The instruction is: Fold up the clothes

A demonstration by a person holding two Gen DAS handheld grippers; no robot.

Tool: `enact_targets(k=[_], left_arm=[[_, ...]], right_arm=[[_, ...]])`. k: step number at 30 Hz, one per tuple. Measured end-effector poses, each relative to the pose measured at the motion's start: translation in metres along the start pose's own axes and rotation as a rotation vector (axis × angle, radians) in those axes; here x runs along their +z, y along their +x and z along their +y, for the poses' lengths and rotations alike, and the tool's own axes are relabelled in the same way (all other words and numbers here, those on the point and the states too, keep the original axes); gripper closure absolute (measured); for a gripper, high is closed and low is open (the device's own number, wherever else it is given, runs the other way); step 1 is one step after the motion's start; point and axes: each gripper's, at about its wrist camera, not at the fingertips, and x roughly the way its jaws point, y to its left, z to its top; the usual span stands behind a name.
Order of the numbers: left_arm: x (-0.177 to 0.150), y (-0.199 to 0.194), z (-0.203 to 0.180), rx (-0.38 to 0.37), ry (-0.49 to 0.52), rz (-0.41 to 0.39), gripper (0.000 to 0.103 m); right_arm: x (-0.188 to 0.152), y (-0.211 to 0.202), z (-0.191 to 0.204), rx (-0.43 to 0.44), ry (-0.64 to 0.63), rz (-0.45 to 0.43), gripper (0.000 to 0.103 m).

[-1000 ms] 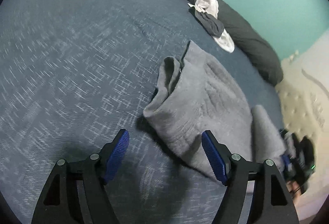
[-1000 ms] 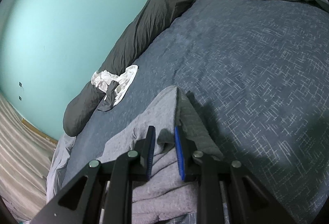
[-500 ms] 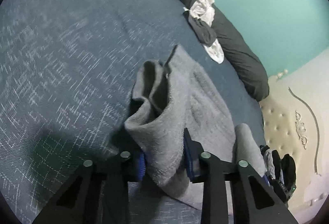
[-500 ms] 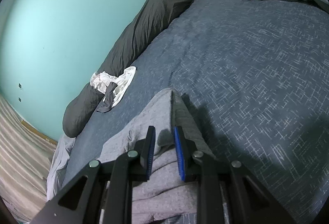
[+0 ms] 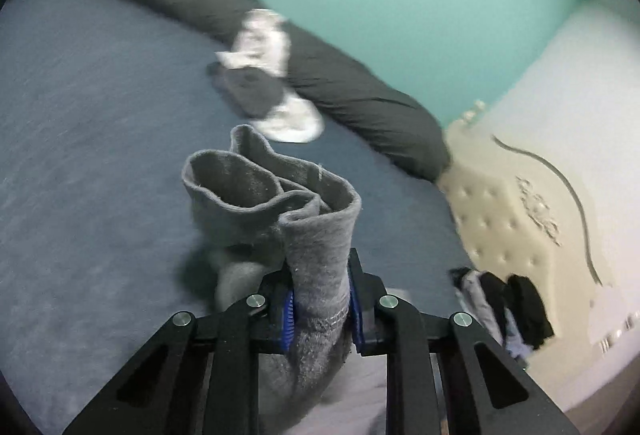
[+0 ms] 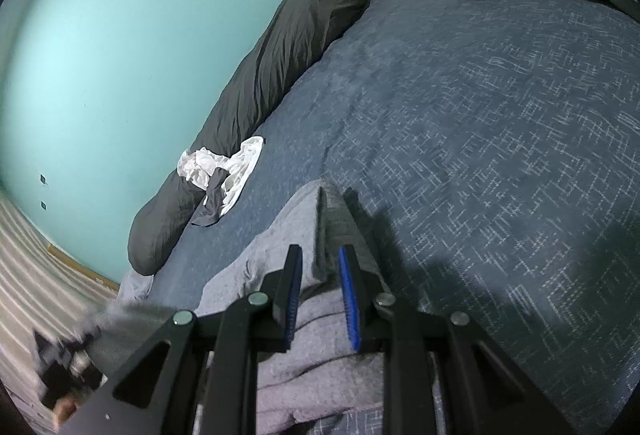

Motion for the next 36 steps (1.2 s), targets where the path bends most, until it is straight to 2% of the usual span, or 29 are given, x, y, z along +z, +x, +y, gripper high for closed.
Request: enact_targets(k=[4,7,9,12,15,17,19,21,23,26,28,32,36], left_arm=[[-0.009,0.041,-0.078,-0.076,0.114,0.055,0.081],[-0.041,0.089,-0.128,-0.099,0.213,0.154,0.081],[-0.070,0.126,-0.147,-0.086,0.264,0.243,0.081],[-0.115,0.160,-0.160,-0.049,0.343,0.350,0.081],[-0.139,0.178,-0.158,-0.016,0.377,0.398,0.080],[-0.145,0.180,-0.156,-0.006,0.376,0.406,0.079],[-0.144,0.176,-0.157,-0.009,0.370,0.412,0.069],[-0.142,0.169,-0.164,-0.022,0.380,0.403,0.052],[-0.133,0.156,-0.171,-0.035,0.394,0.384,0.051],[-0.121,0.130,-0.171,-0.031,0.405,0.344,0.051],[-0.109,0.112,-0.159,0.001,0.405,0.307,0.051],[-0.092,0.092,-0.119,0.115,0.383,0.266,0.049],[-0.091,0.083,-0.078,0.189,0.324,0.263,0.048]], right_arm=[[0.003,-0.004,-0.004,0.010,0.012,-0.001,0.083],[0.007,-0.006,-0.013,0.011,0.034,-0.011,0.083],[0.010,-0.009,-0.020,0.012,0.051,-0.014,0.083],[0.013,-0.012,-0.029,0.016,0.072,-0.017,0.083],[0.016,-0.013,-0.036,0.026,0.086,-0.008,0.083],[0.017,-0.013,-0.037,0.039,0.091,-0.002,0.083],[0.018,-0.012,-0.036,0.062,0.093,0.006,0.083],[0.017,-0.011,-0.032,0.085,0.093,0.013,0.080],[0.016,-0.011,-0.027,0.119,0.090,0.020,0.071],[0.016,-0.013,-0.018,0.168,0.077,0.022,0.066],[0.017,-0.015,-0.011,0.208,0.065,0.016,0.064],[0.016,-0.013,0.006,0.269,0.039,0.035,0.046],[0.004,0.001,0.028,0.268,-0.020,0.119,0.045]])
